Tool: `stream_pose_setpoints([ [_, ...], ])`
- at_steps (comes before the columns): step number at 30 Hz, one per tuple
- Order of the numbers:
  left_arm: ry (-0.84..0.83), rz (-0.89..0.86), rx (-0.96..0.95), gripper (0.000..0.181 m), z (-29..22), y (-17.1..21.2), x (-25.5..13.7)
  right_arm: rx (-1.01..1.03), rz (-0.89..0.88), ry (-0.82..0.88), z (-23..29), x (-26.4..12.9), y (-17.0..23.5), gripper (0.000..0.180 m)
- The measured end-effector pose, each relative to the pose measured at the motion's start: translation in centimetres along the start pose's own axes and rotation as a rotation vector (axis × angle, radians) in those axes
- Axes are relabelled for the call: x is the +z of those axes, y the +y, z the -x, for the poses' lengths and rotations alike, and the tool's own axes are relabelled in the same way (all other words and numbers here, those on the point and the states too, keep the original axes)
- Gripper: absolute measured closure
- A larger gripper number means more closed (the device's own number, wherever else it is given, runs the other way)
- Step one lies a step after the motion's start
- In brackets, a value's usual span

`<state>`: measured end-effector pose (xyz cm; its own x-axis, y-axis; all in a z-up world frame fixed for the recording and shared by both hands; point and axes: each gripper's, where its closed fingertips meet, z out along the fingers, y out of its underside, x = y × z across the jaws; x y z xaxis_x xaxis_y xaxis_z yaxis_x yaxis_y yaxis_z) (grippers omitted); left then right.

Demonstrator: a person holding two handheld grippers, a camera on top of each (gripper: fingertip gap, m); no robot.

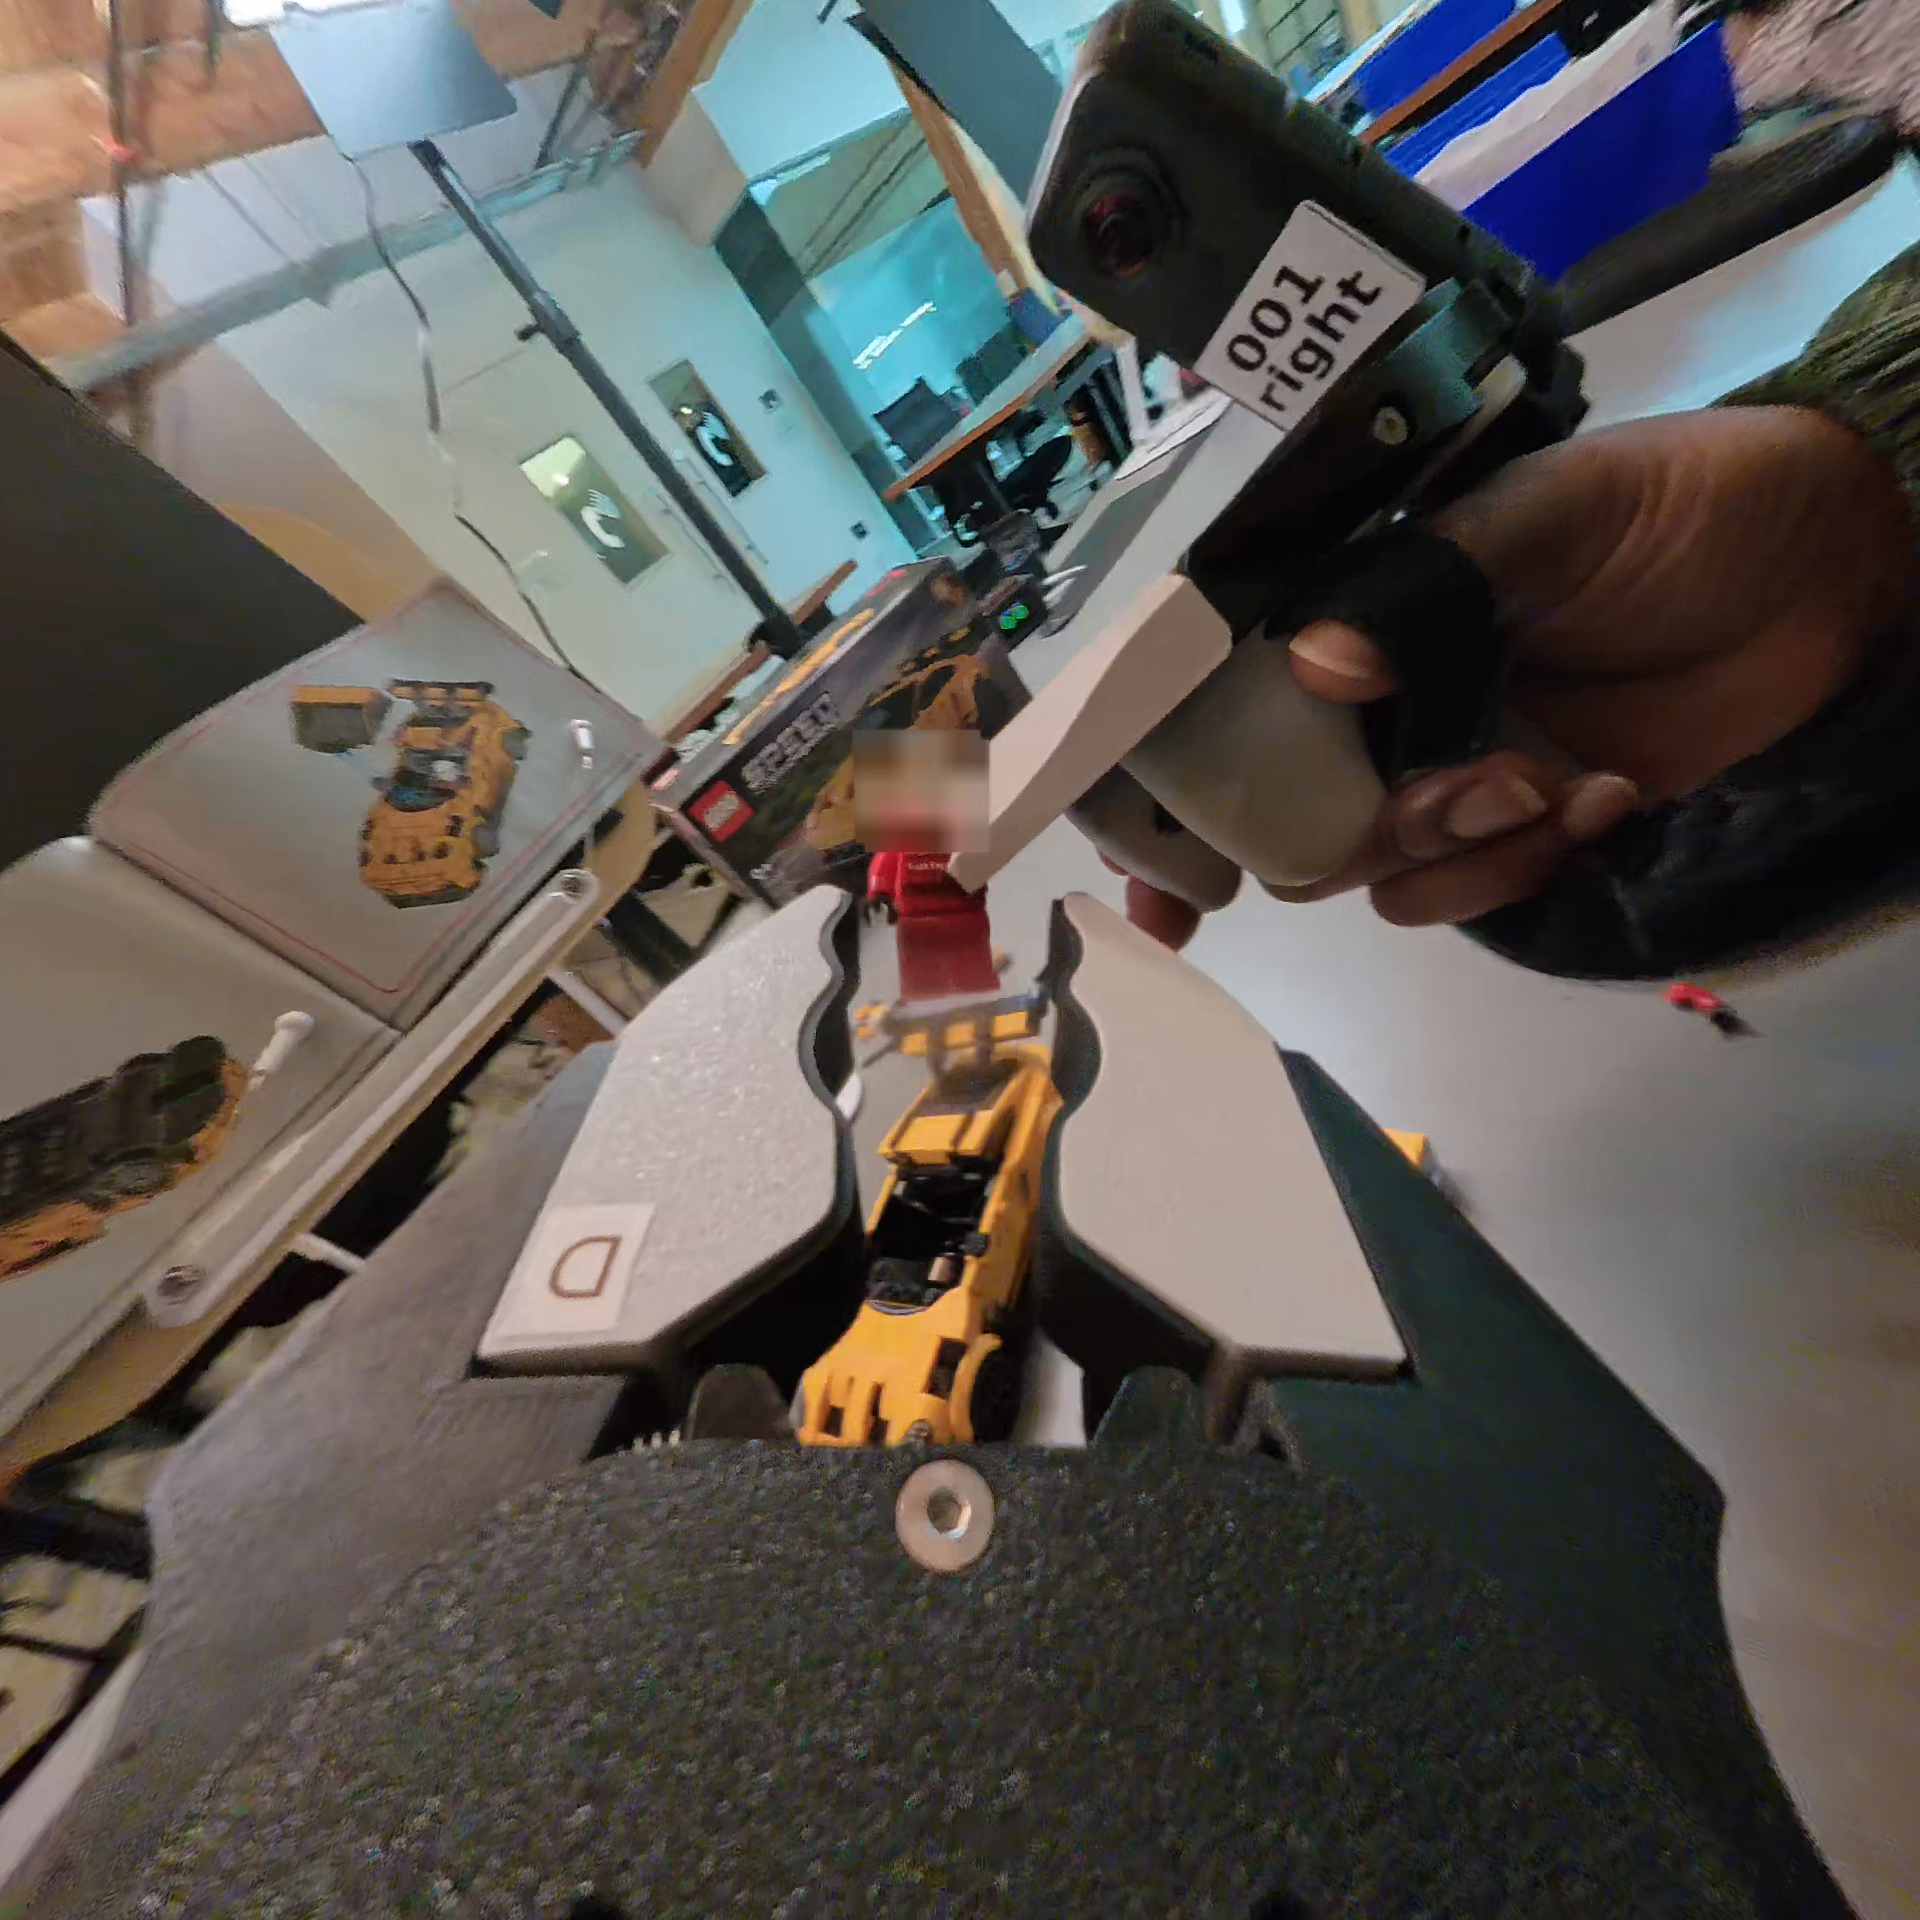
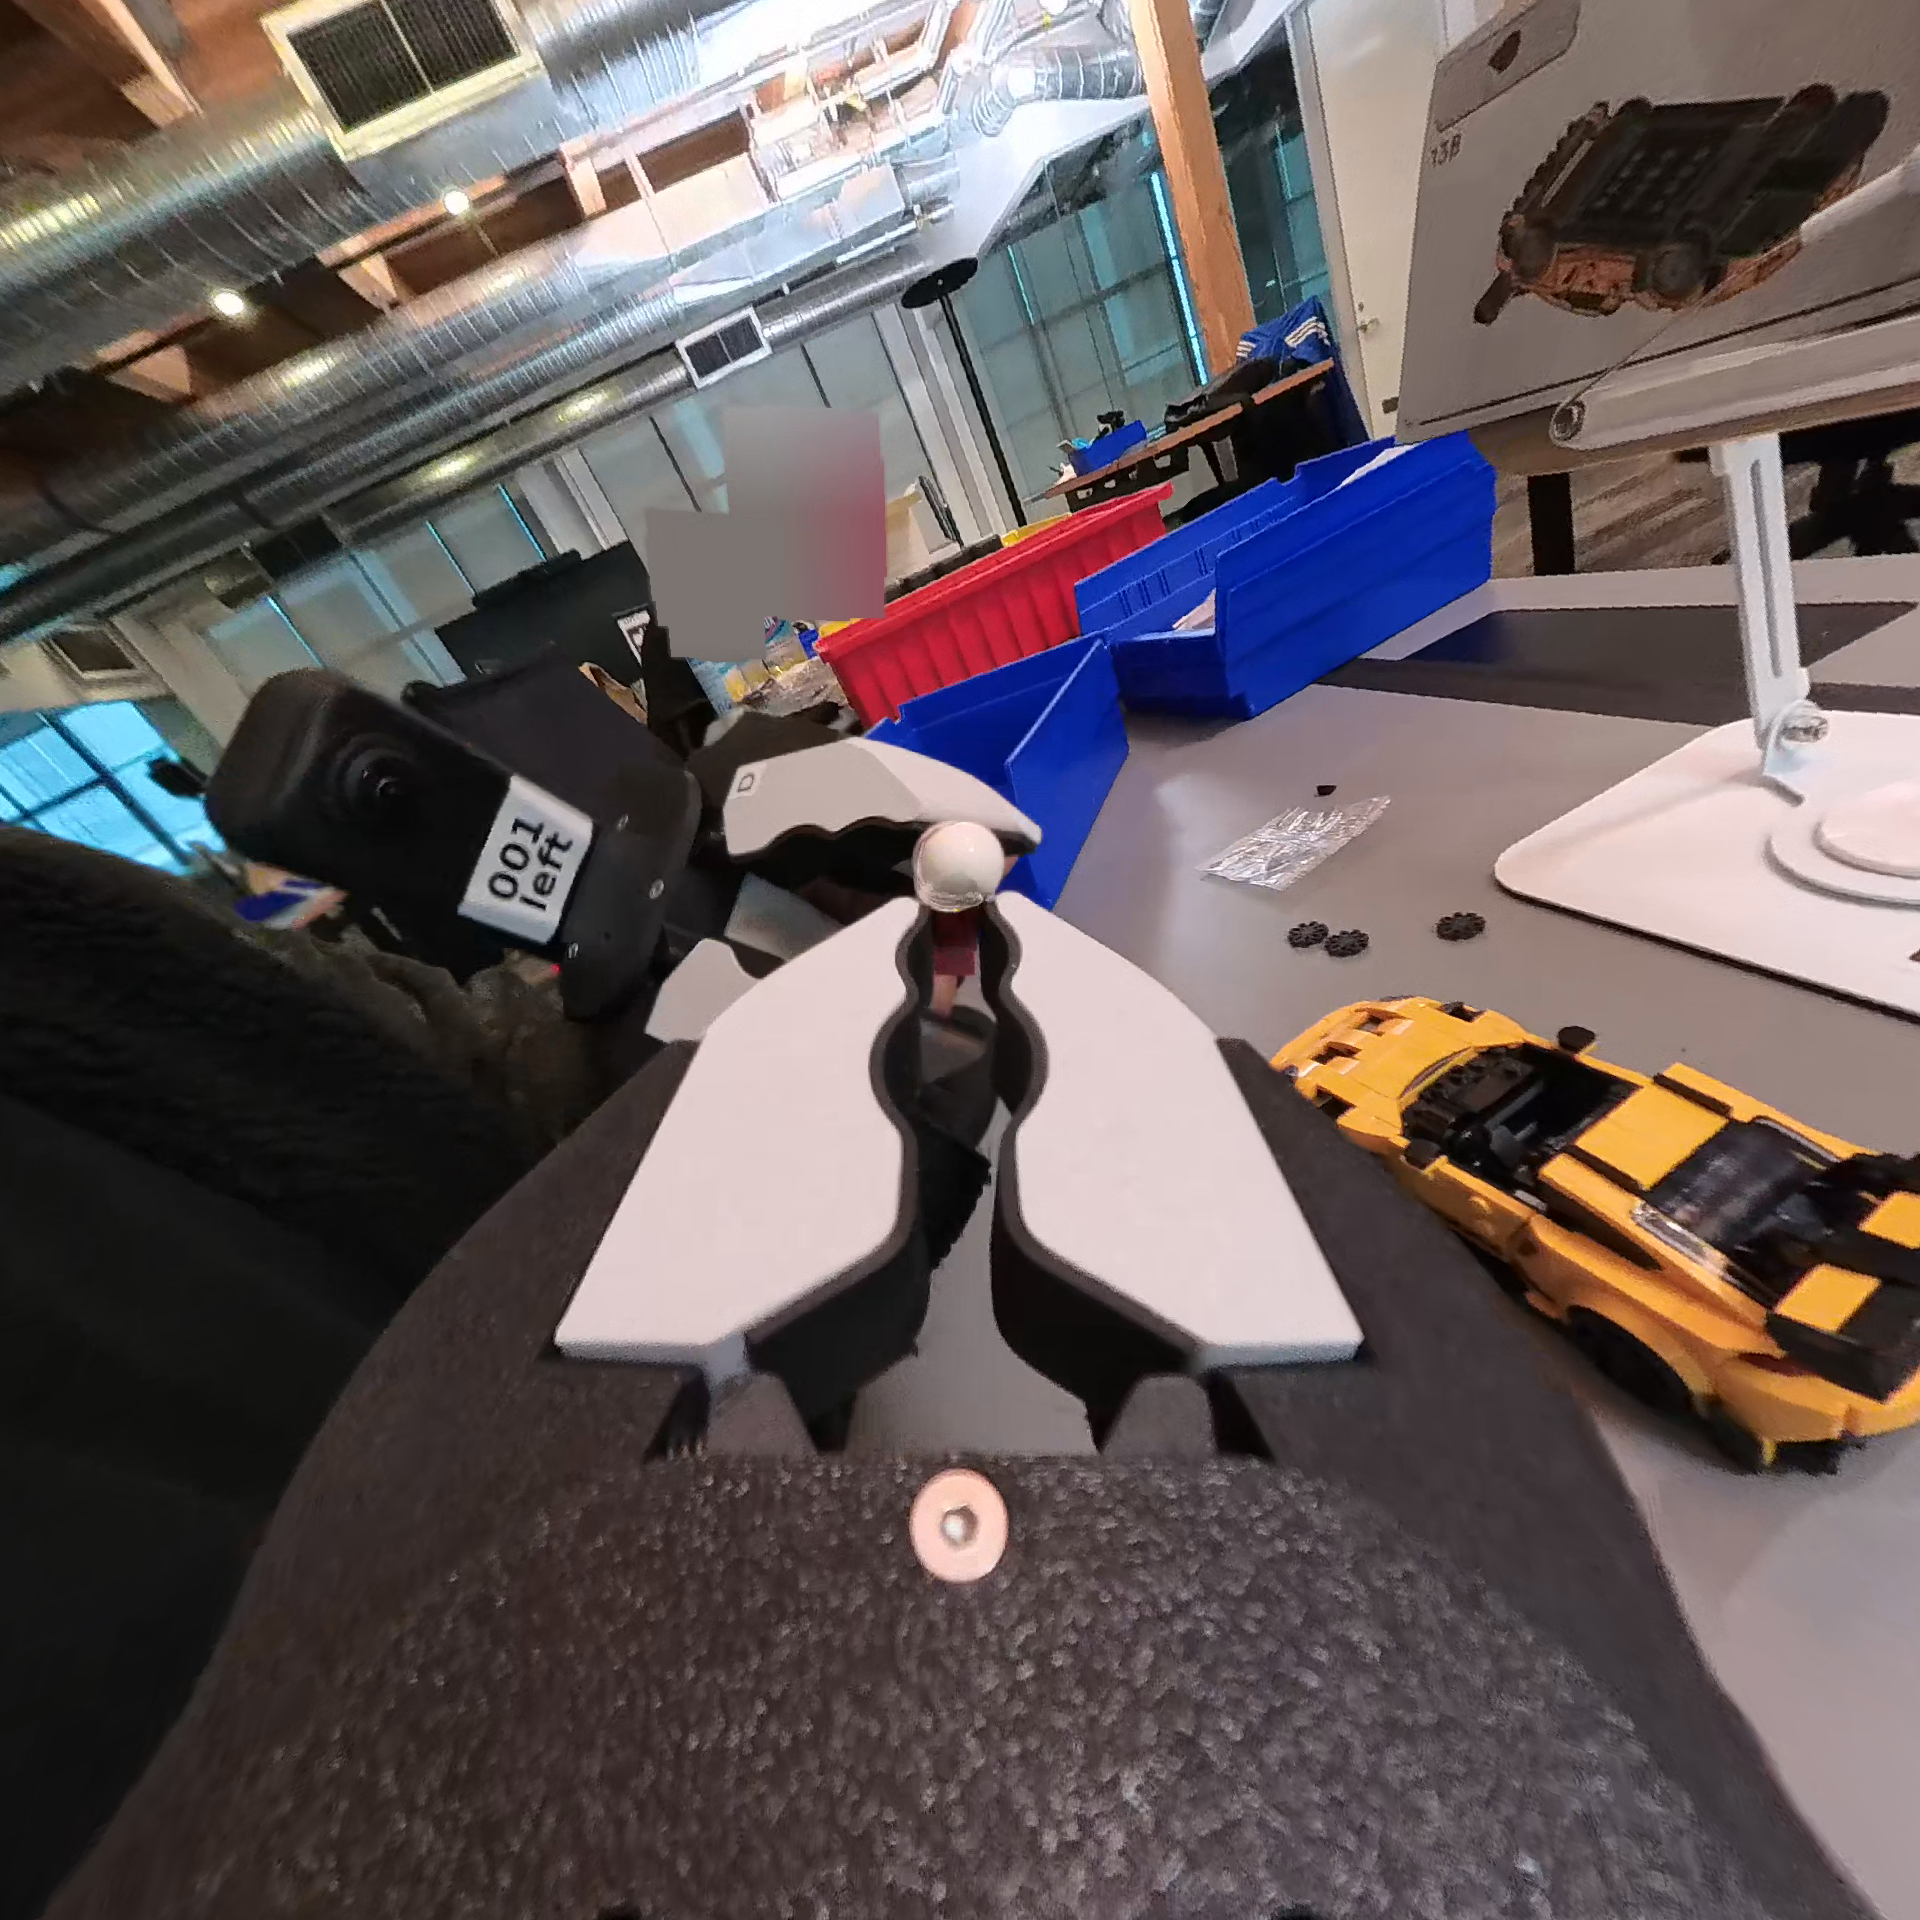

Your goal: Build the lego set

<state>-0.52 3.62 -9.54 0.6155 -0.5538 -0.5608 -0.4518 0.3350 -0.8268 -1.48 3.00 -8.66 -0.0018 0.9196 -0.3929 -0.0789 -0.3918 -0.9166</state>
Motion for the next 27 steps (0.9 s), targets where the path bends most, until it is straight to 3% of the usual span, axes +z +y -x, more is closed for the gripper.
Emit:
stream_pose_setpoints([
  [3, 0.097, -0.049, -0.102, 0.136, -0.4, -0.5, -0.2, -0.038, 0.066, -0.015, -0.1, -0.5, 0.0, 0.172],
  [7, 0.307, -0.098, -0.350, 0.149, -0.6, -0.9, -1.0, -0.104, 0.282, -0.048, -0.4, -1.7, 1.1, 0.172],
  [10, 0.489, -0.041, -0.528, 0.151, -2.0, 0.1, -1.0, -0.107, 0.439, -0.112, 0.1, -2.3, 1.9, 0.172],
  [15, 0.586, -0.032, -0.625, 0.158, -3.3, 0.3, -0.9, -0.123, 0.637, -0.187, 0.7, -2.3, 3.2, 0.172],
  [21, 0.655, 0.005, -0.687, 0.169, -4.2, 1.2, -0.8, -0.122, 0.727, -0.216, 0.2, -2.0, 4.5, 0.172],
  [27, 0.664, -0.014, -0.907, 0.173, -3.7, 1.8, -0.2, -0.130, 0.591, -0.124, -1.5, -2.6, 2.7, 0.165],
])
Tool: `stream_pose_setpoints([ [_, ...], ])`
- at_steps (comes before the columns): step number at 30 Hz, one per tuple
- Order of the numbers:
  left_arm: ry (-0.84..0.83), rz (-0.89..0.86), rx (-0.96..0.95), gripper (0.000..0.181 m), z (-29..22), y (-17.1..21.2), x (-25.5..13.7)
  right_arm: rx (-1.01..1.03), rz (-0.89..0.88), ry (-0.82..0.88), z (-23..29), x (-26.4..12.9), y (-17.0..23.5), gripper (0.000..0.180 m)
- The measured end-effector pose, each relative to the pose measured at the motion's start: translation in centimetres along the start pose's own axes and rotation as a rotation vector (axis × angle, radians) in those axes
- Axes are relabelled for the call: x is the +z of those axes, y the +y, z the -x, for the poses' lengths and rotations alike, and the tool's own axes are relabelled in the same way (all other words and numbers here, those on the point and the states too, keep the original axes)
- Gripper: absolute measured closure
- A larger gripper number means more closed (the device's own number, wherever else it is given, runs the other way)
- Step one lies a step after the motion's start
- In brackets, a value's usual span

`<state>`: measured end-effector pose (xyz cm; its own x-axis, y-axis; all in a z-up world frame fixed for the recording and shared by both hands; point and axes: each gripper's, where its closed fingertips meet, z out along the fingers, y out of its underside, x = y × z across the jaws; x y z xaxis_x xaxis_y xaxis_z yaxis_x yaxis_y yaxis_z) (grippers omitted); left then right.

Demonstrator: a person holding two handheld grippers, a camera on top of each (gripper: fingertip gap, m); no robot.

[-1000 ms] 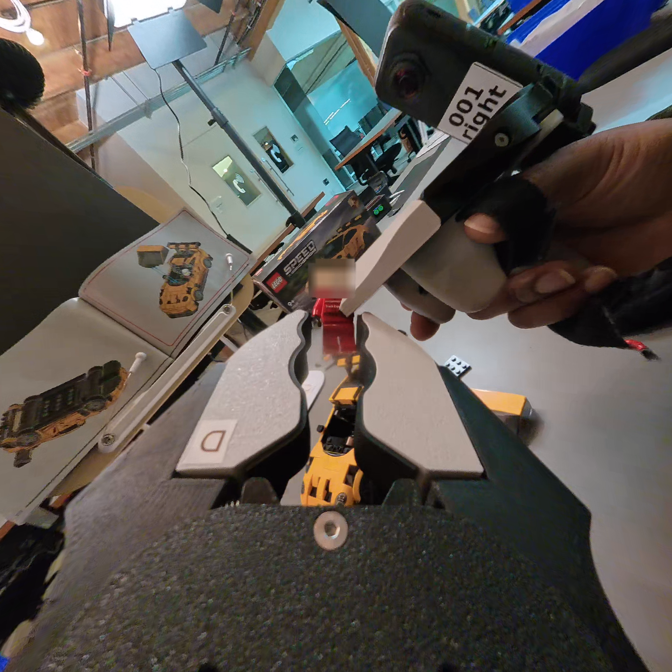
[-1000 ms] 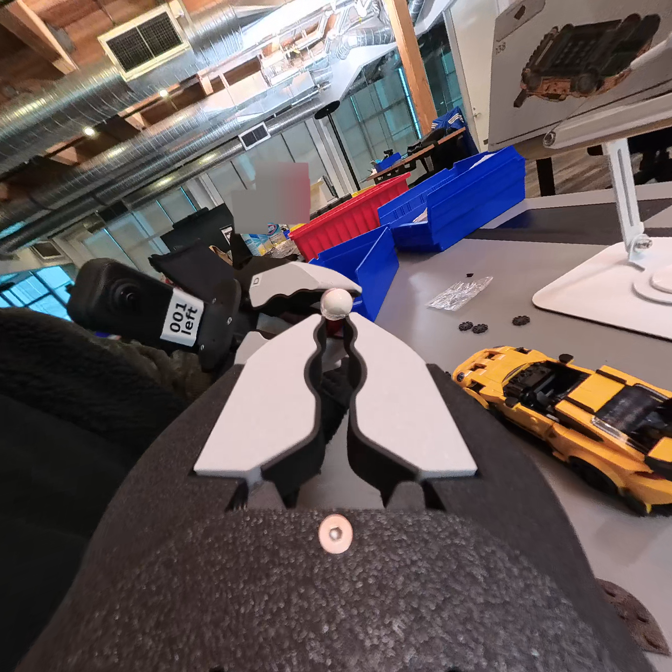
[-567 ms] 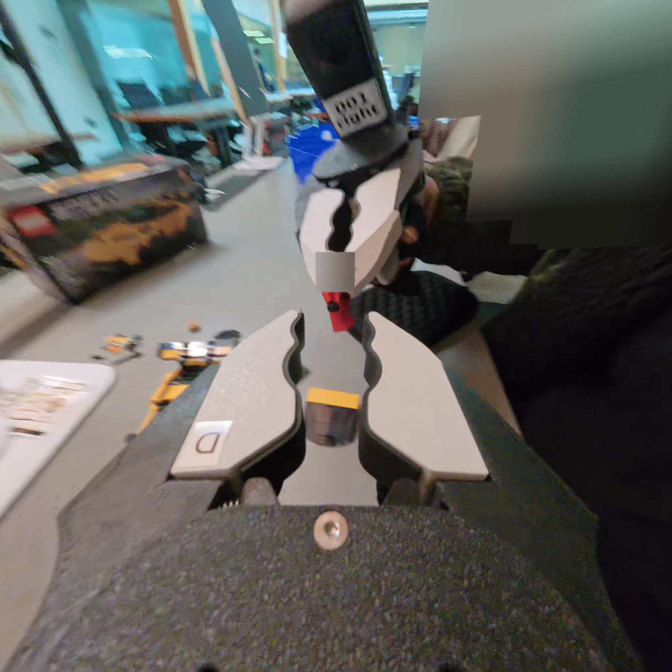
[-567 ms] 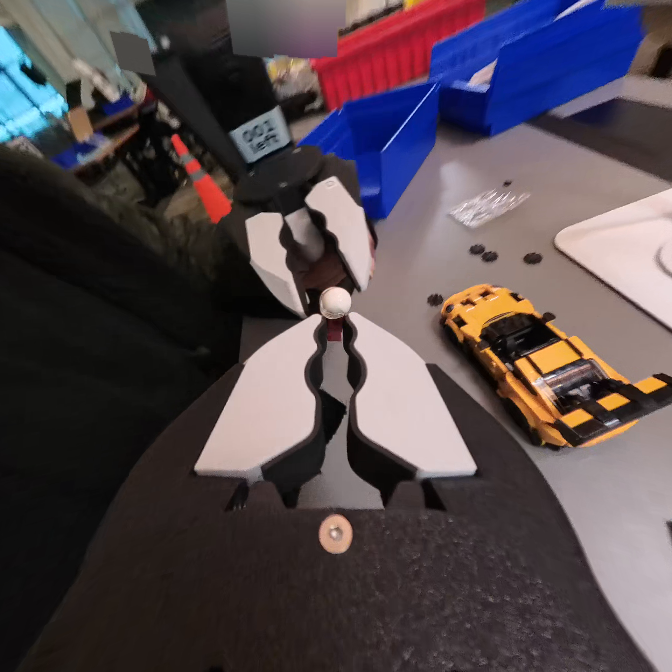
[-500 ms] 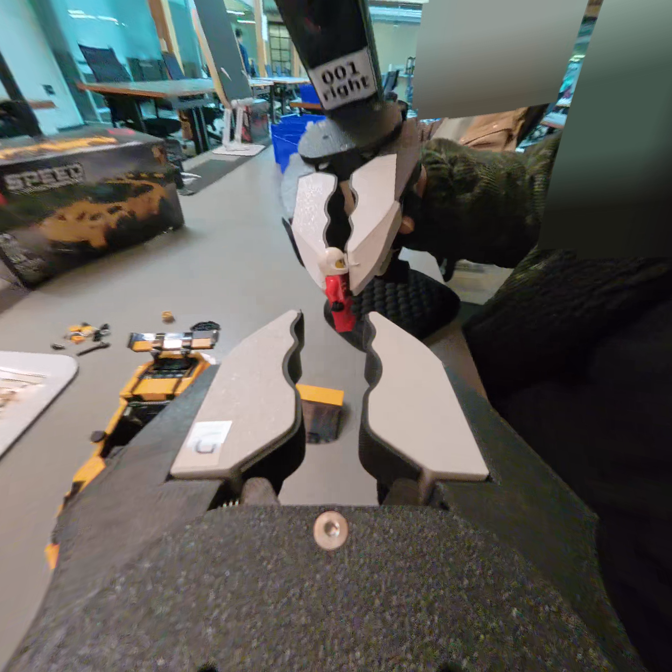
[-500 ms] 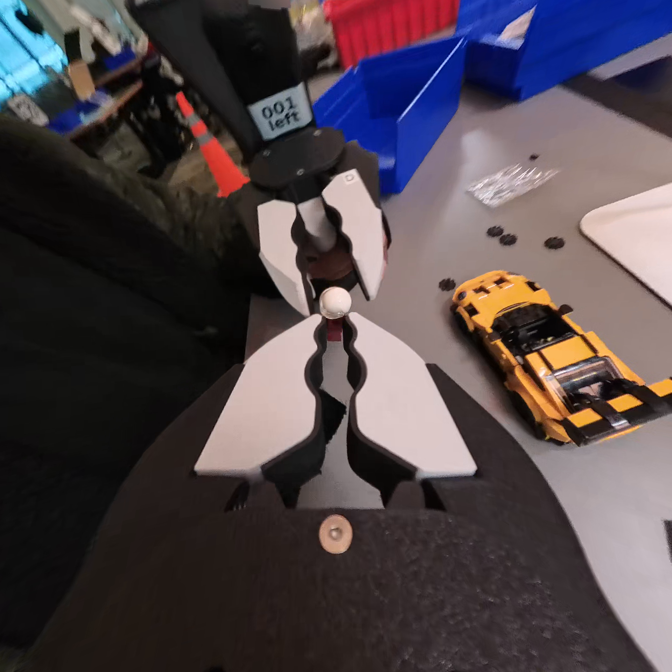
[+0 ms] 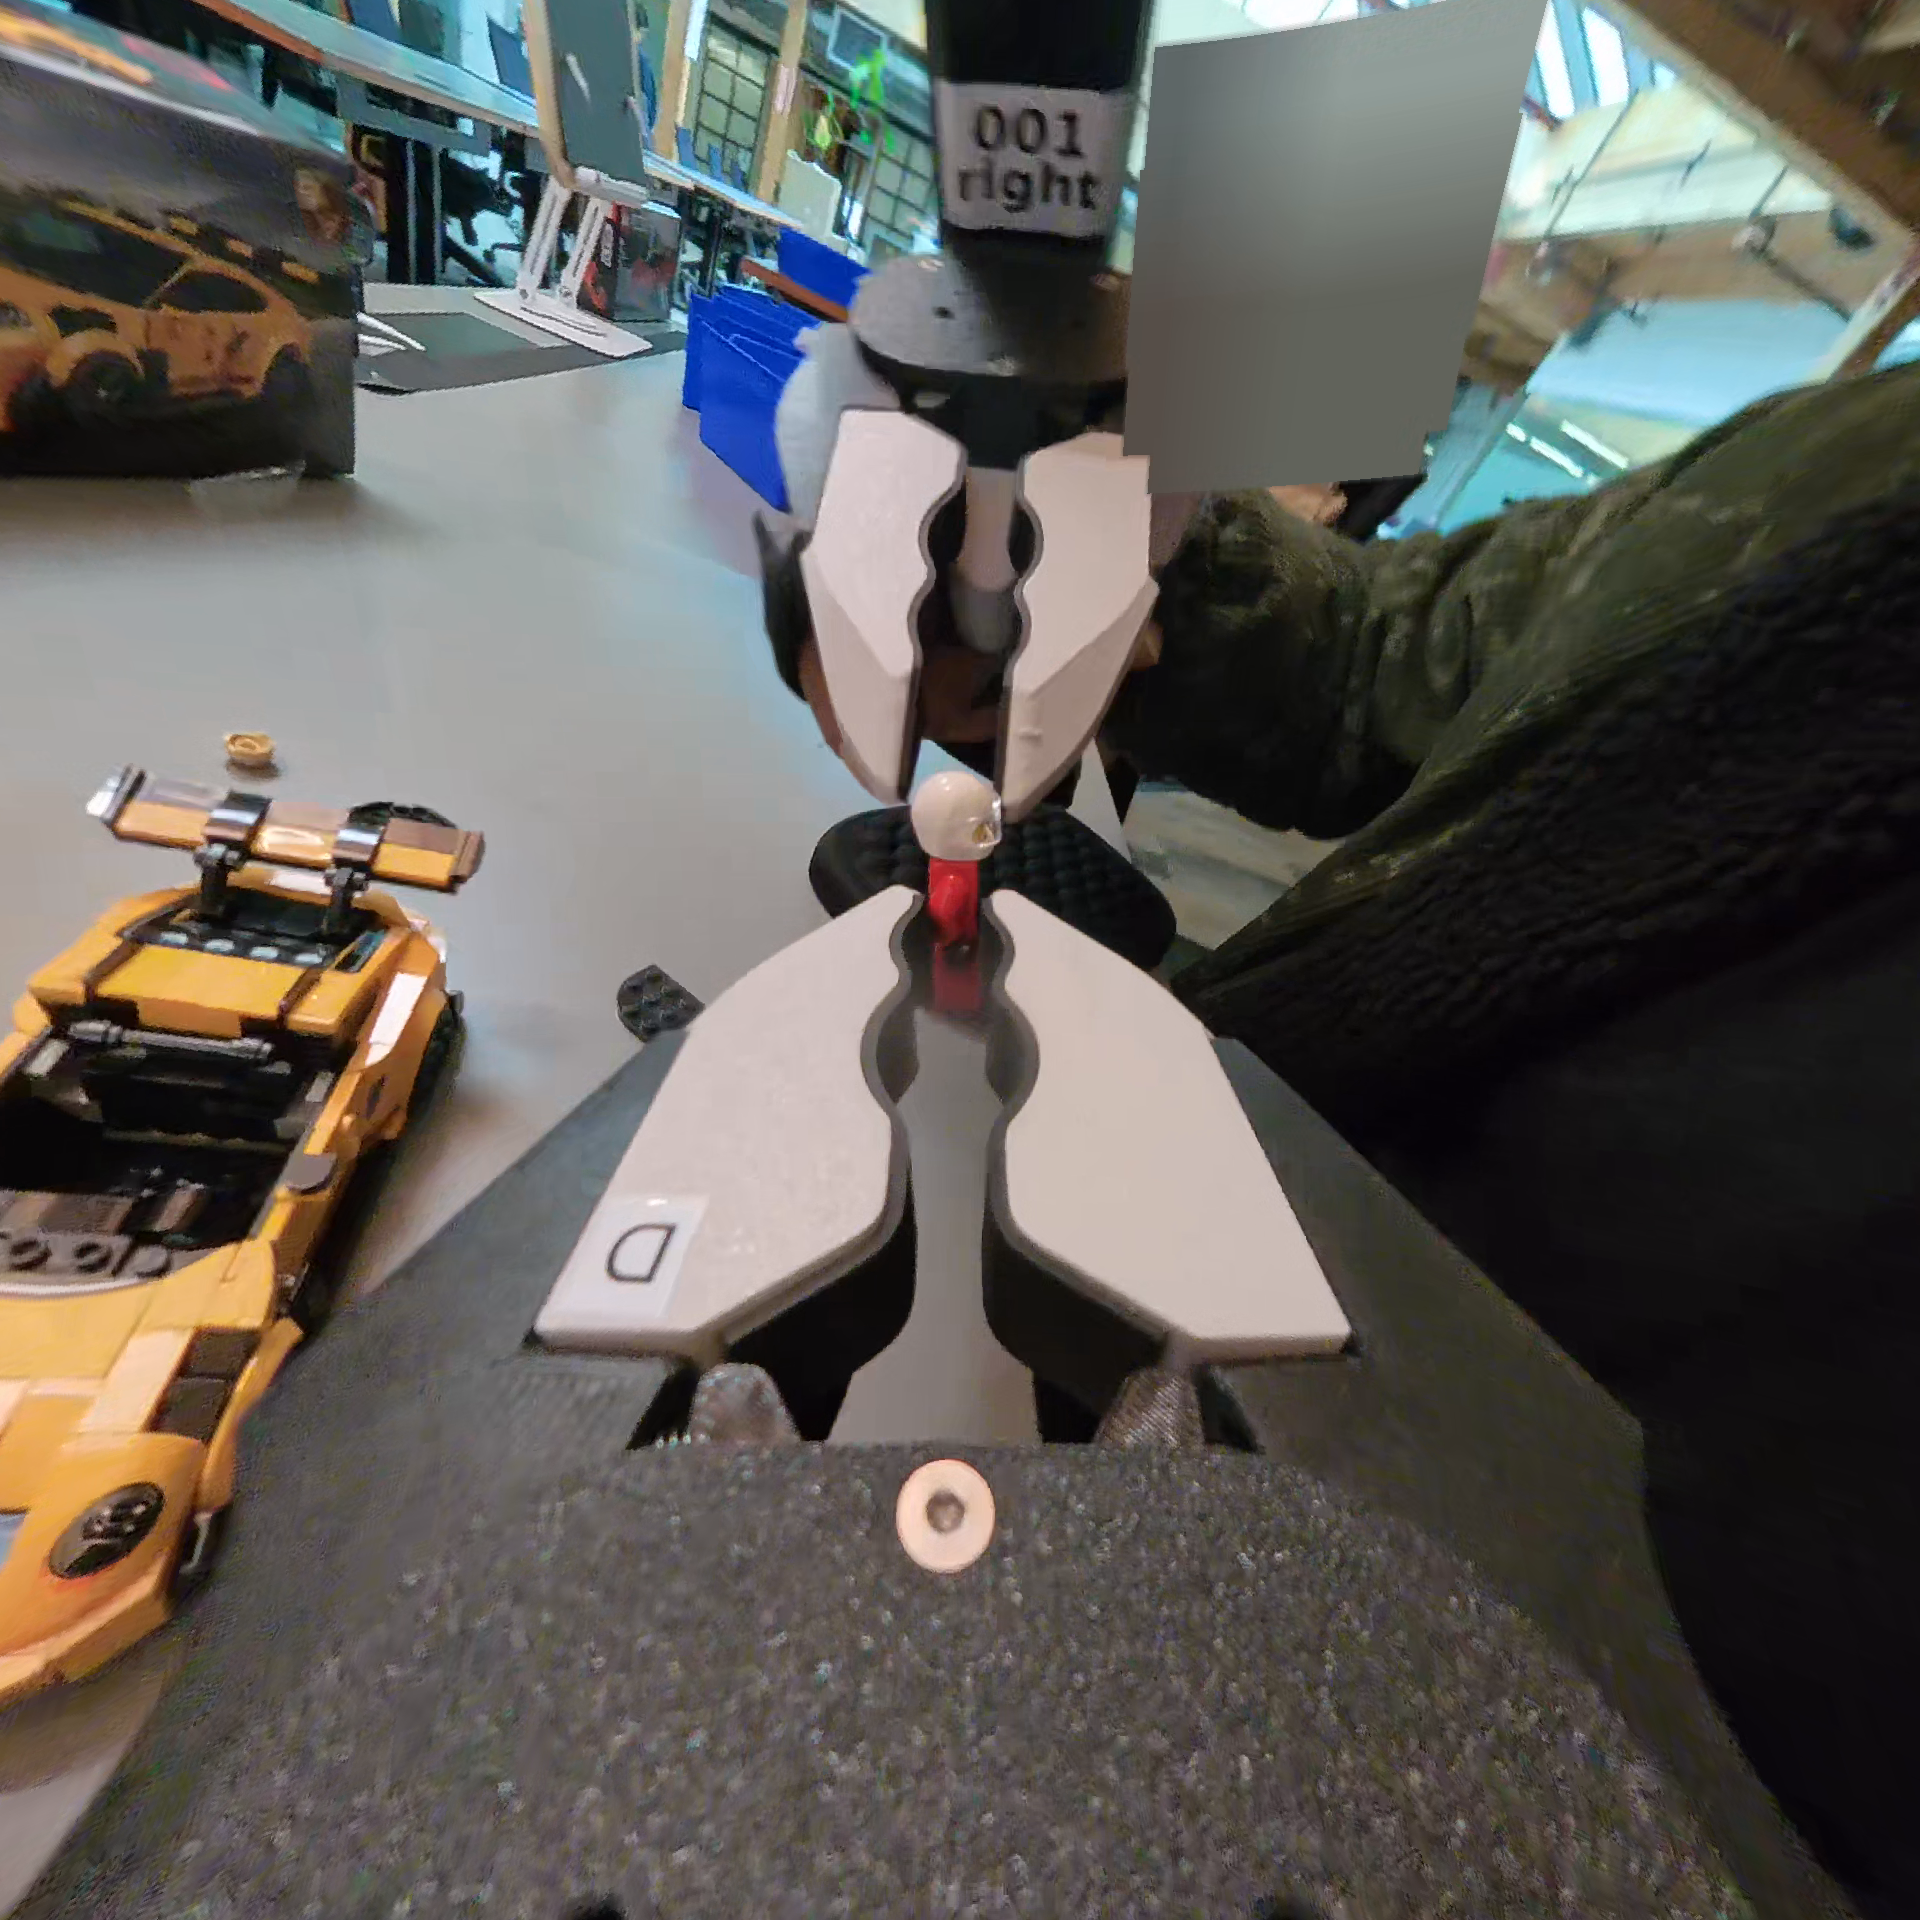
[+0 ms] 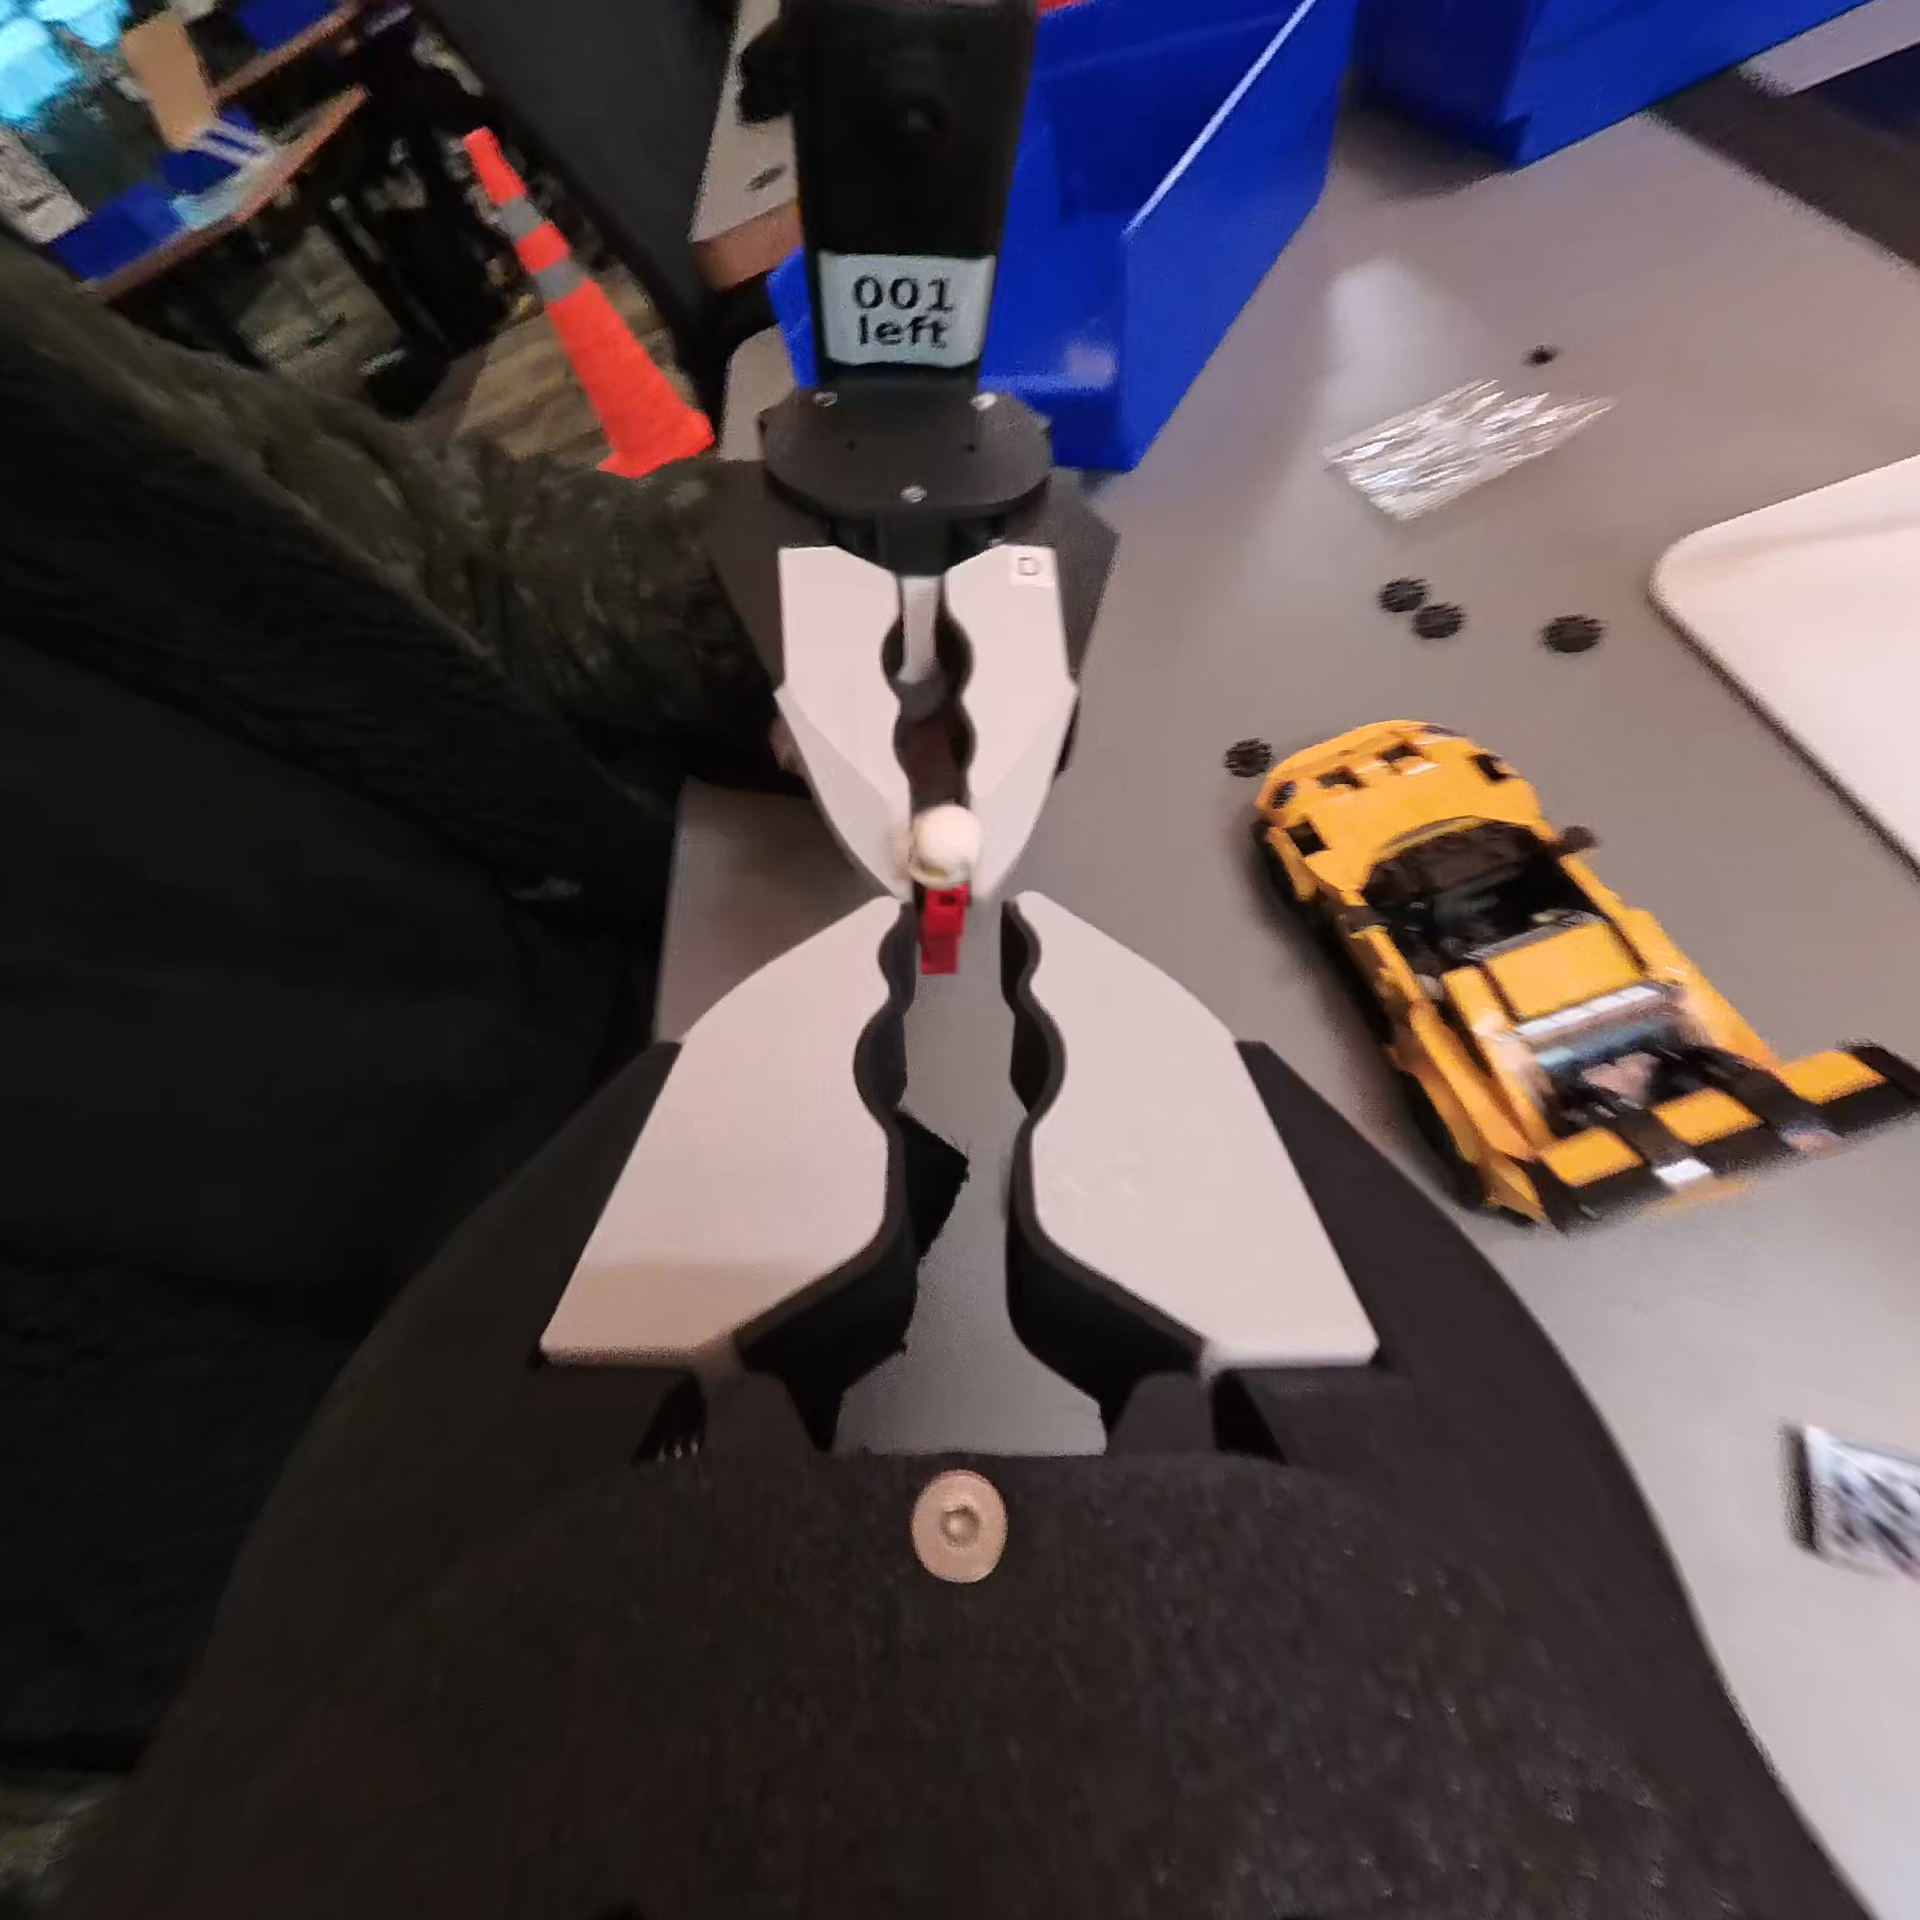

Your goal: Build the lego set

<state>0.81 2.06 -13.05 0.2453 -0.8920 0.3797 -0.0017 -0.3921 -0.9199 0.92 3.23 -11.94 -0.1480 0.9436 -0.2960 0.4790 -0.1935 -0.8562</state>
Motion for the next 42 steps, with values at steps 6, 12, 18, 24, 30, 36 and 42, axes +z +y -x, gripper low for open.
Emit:
stream_pose_setpoints([
  [6, -0.088, -0.084, -0.152, 0.173, 2.9, -0.5, -0.7, 0.002, -0.036, 0.291, -1.3, -1.0, 3.0, 0.168],
  [12, -0.140, -0.126, -0.234, 0.173, 4.6, -0.3, -1.1, -0.088, 0.083, 0.554, -1.0, -1.5, 7.5, 0.178],
  [18, -0.170, -0.079, -0.165, 0.173, 4.3, 0.5, -0.4, -0.076, 0.404, 0.520, 2.0, -3.5, 13.5, 0.175],
  [24, -0.168, -0.052, -0.105, 0.173, 3.4, 0.7, 0.0, 0.089, 0.489, 0.484, 4.1, -2.1, 16.9, 0.168],
  [30, -0.144, -0.040, -0.115, 0.173, 3.1, 0.9, 0.1, 0.127, 0.586, 0.543, 3.0, -1.7, 17.3, 0.171],
  [36, -0.131, -0.026, -0.091, 0.173, 2.6, 1.0, 0.1, -0.011, 0.674, 0.493, 2.6, -0.4, 17.0, 0.171],
  [42, -0.143, -0.031, -0.089, 0.173, 2.8, 0.9, -0.2, 0.086, 0.700, 0.493, 2.4, -1.8, 16.8, 0.169],
])
